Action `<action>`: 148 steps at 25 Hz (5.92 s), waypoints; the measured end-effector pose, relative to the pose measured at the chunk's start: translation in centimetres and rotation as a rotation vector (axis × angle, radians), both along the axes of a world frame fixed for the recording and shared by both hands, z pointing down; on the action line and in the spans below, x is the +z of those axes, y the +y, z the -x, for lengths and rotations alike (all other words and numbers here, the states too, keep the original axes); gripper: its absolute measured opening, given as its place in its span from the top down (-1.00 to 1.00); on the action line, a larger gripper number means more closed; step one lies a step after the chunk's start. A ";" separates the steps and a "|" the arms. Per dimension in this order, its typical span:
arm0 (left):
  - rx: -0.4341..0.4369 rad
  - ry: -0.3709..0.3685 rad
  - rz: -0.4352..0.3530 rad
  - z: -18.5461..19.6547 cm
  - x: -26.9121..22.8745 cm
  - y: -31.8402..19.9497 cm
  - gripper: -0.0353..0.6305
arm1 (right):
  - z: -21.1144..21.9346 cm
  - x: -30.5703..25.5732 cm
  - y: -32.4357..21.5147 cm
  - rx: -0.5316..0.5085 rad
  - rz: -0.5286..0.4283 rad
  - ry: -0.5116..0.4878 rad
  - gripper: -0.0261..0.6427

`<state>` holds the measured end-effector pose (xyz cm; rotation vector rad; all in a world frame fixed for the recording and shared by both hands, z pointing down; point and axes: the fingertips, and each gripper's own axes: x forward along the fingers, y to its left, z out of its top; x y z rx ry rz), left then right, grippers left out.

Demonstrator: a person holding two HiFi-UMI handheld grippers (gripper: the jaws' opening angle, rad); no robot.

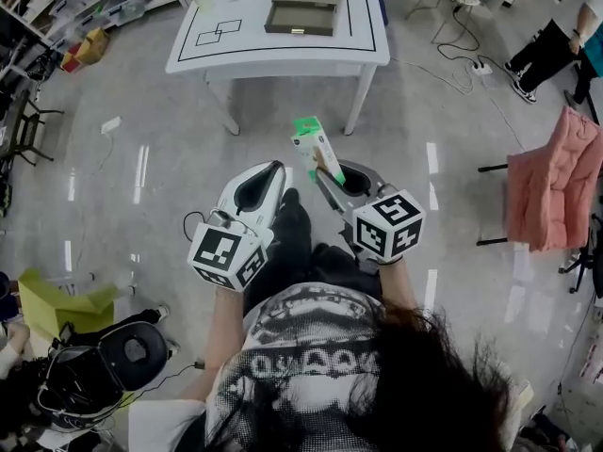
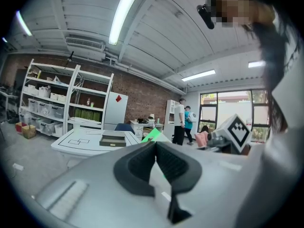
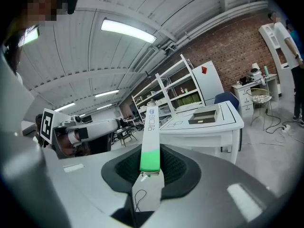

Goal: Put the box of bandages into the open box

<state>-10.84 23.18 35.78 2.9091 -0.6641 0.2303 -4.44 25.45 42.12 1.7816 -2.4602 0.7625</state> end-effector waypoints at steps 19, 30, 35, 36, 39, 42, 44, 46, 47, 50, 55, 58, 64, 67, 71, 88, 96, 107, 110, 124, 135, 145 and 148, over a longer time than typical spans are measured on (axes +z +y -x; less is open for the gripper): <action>0.073 0.003 0.029 -5.2 0.4 -18.5 0.89 | -4.4 0.5 -17.4 0.045 0.055 0.009 0.66; 0.126 -0.005 0.047 -6.3 1.2 -28.8 0.89 | -5.5 0.7 -27.4 0.084 0.082 0.012 0.66; 0.150 -0.005 0.047 -6.9 1.1 -32.6 0.89 | -5.9 0.6 -30.9 0.108 0.087 0.011 0.66; 0.159 -0.005 0.045 -7.1 1.1 -33.2 0.89 | -6.0 0.5 -31.4 0.116 0.084 0.010 0.66; 0.180 -0.005 0.040 -7.4 1.0 -34.5 0.89 | -6.4 0.4 -32.8 0.137 0.081 0.009 0.66; 0.198 -0.008 0.037 -7.4 1.2 -35.6 0.89 | -6.4 0.6 -33.8 0.155 0.084 0.012 0.66; 0.207 -0.006 0.038 -7.4 1.4 -36.3 0.89 | -6.3 0.7 -34.3 0.166 0.086 0.014 0.66; 0.212 -0.002 0.045 -7.3 1.5 -36.8 0.89 | -6.2 0.8 -34.6 0.171 0.095 0.018 0.66; 0.214 0.001 0.051 -7.3 1.6 -36.9 0.89 | -6.1 0.9 -34.6 0.171 0.102 0.021 0.66; 0.220 0.006 0.066 -7.3 2.0 -37.3 0.89 | -6.1 1.1 -34.8 0.173 0.118 0.029 0.66; 0.223 0.008 0.079 -7.7 2.0 -37.7 0.89 | -6.5 1.0 -35.2 0.174 0.128 0.030 0.66; 0.219 0.003 0.085 -7.8 2.2 -38.1 0.89 | -6.8 1.2 -35.7 0.173 0.136 0.028 0.66; 0.161 -0.012 0.086 -8.2 2.8 -40.5 0.89 | -8.0 1.8 -38.1 0.126 0.134 0.020 0.66; 0.131 -0.020 0.087 -9.4 3.3 -42.0 0.89 | -9.3 2.3 -39.4 0.099 0.139 0.014 0.66; 0.120 -0.028 0.082 -12.3 3.4 -43.8 0.89 | -12.2 2.9 -41.3 0.069 0.152 0.013 0.66; -0.033 -0.049 0.081 -19.0 3.2 -49.8 0.89 | -21.2 7.7 -50.2 -0.101 0.258 0.039 0.66; -0.084 -0.047 0.076 -19.7 3.2 -50.5 0.89 | -23.9 12.4 -54.1 -0.205 0.363 0.080 0.66; -0.165 -0.040 0.064 -18.6 2.9 -51.8 0.89 | -24.0 16.6 -58.5 -0.348 0.503 0.106 0.66; -0.180 -0.041 0.066 -18.5 3.1 -52.3 0.89 | -23.7 17.5 -59.4 -0.379 0.543 0.042 0.66; -0.229 -0.056 0.088 -17.4 3.9 -53.8 0.89 | -23.1 20.8 -60.3 -0.449 0.659 -0.023 0.64; -0.207 -0.059 0.096 -17.7 4.5 -53.9 0.89 | -24.5 21.1 -59.9 -0.411 0.623 0.135 0.33; -0.201 -0.060 0.094 -17.2 4.4 -54.0 0.89 | -25.8 19.2 -59.7 -0.316 0.570 0.137 0.28; -0.197 -0.059 0.096 -17.1 4.4 -54.0 0.89 | -25.4 18.0 -59.8 -0.305 0.530 0.111 0.30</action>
